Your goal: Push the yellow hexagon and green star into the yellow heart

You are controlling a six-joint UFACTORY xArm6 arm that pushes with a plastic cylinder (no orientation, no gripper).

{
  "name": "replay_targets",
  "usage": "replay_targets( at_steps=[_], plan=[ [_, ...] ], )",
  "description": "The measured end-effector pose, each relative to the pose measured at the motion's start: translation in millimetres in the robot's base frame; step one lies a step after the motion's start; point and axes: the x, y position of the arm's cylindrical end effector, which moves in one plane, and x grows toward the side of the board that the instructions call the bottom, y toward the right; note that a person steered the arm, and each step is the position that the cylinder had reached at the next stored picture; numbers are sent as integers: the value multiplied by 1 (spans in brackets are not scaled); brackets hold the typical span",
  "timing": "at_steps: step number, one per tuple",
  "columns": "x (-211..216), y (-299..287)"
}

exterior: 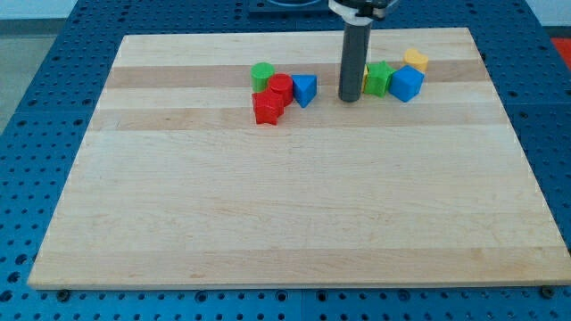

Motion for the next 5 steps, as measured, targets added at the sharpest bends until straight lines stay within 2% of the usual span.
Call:
replay_targets(
  at_steps=[2,4,5],
  plan=[
    [0,18],
    [9,-50],
    [-45,-22]
  ],
)
